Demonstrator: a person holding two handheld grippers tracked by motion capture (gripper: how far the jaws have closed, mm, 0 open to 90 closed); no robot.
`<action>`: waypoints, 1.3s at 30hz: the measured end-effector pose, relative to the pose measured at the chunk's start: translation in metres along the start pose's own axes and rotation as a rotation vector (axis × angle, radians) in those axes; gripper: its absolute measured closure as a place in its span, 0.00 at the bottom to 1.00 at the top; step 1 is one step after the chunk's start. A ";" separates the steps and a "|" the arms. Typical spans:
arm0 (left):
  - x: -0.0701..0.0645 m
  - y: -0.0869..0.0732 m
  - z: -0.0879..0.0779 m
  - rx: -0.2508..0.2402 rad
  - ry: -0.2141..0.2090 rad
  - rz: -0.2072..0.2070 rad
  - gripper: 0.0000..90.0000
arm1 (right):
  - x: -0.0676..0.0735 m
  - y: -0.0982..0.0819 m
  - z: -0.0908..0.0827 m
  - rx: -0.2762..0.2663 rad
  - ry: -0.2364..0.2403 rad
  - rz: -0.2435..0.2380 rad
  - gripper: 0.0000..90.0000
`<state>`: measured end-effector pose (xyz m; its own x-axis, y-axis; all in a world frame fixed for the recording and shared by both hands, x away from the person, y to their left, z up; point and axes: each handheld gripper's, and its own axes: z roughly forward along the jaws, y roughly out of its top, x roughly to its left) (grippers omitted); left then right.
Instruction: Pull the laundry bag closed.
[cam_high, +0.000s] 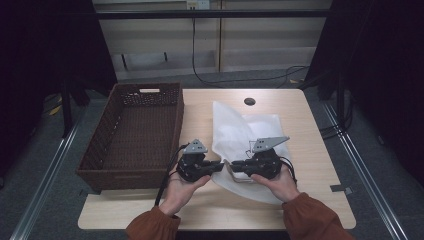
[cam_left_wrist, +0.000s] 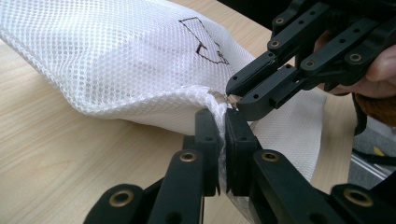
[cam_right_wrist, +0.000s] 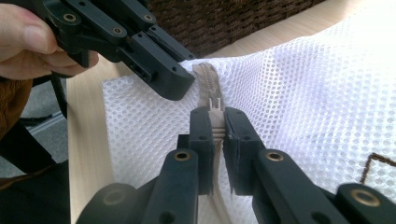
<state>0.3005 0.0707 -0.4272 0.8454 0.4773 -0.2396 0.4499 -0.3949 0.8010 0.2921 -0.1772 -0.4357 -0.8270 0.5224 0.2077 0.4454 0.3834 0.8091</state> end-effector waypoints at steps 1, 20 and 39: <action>0.000 0.000 0.000 0.000 -0.002 -0.001 0.95 | 0.000 0.000 0.000 -0.003 -0.001 -0.001 0.92; -0.002 0.009 -0.003 -0.015 -0.001 0.012 0.95 | 0.001 -0.006 -0.003 0.020 -0.025 -0.013 0.92; 0.001 0.008 -0.007 -0.008 0.018 0.019 0.95 | -0.003 -0.024 -0.013 0.072 -0.070 -0.010 0.92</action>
<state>0.3025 0.0737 -0.4172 0.8485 0.4838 -0.2144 0.4314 -0.3976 0.8098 0.2799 -0.1981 -0.4483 -0.8066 0.5693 0.1590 0.4630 0.4414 0.7686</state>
